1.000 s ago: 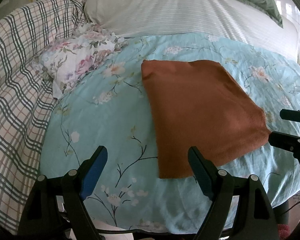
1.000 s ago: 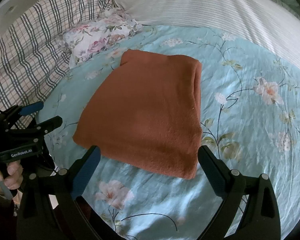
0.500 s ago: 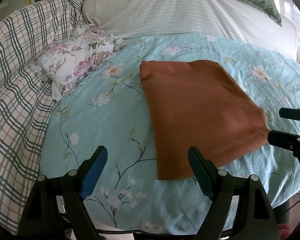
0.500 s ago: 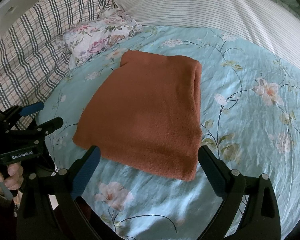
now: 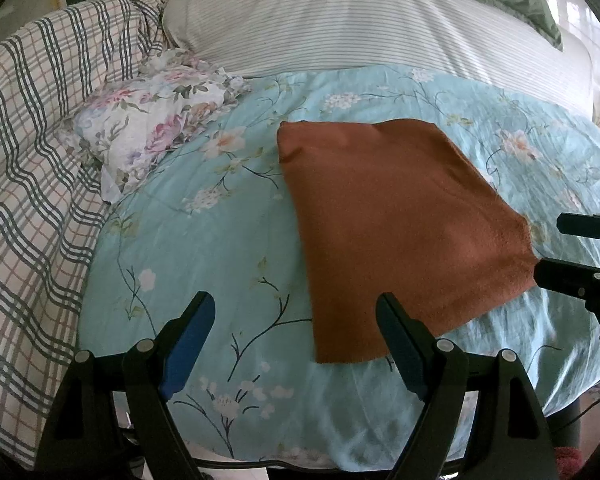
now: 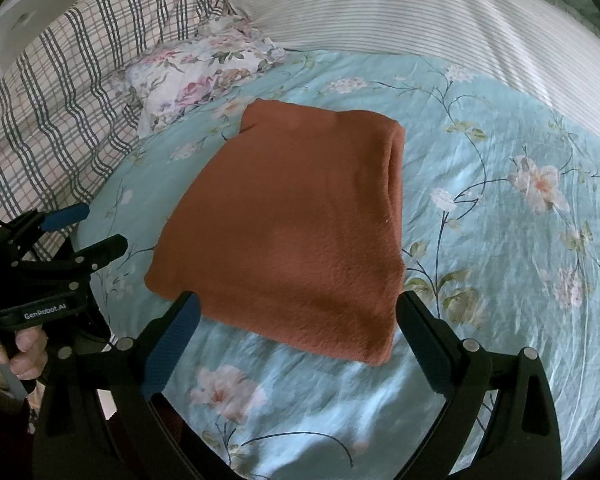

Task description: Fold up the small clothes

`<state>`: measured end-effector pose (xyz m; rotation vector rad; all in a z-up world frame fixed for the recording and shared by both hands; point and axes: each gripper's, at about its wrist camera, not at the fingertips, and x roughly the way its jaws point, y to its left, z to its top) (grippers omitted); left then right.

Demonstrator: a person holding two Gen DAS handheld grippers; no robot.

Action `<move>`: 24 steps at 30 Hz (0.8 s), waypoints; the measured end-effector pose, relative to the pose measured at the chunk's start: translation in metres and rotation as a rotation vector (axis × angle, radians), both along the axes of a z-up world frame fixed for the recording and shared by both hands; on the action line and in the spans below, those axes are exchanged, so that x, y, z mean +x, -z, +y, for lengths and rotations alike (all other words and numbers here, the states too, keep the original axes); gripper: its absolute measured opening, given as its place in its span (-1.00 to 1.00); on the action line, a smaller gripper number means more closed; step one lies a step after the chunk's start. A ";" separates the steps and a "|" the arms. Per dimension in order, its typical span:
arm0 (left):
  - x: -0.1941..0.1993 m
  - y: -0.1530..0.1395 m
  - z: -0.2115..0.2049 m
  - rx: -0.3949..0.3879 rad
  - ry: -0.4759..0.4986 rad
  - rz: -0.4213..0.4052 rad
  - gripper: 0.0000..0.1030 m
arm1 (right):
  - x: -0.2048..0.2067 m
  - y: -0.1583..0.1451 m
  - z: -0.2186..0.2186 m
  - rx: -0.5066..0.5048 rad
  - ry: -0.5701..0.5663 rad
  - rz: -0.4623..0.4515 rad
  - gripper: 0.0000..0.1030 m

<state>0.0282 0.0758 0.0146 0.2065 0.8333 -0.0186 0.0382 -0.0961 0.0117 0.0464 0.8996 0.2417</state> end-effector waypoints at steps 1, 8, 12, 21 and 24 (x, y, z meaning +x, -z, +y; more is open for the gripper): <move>0.001 0.000 0.000 0.000 0.001 0.001 0.61 | 0.001 0.000 0.000 0.000 0.001 0.001 0.91; 0.003 0.000 0.000 0.001 0.004 0.007 0.61 | 0.004 0.002 -0.001 0.002 -0.001 0.003 0.91; 0.005 0.001 0.000 0.001 0.008 0.009 0.61 | 0.004 0.001 -0.001 0.003 -0.003 -0.001 0.91; 0.008 0.001 -0.001 0.000 0.018 0.011 0.61 | 0.006 0.000 0.001 0.005 -0.001 -0.004 0.91; 0.009 0.001 -0.001 -0.001 0.018 0.012 0.61 | 0.006 0.000 0.000 0.005 -0.004 -0.005 0.91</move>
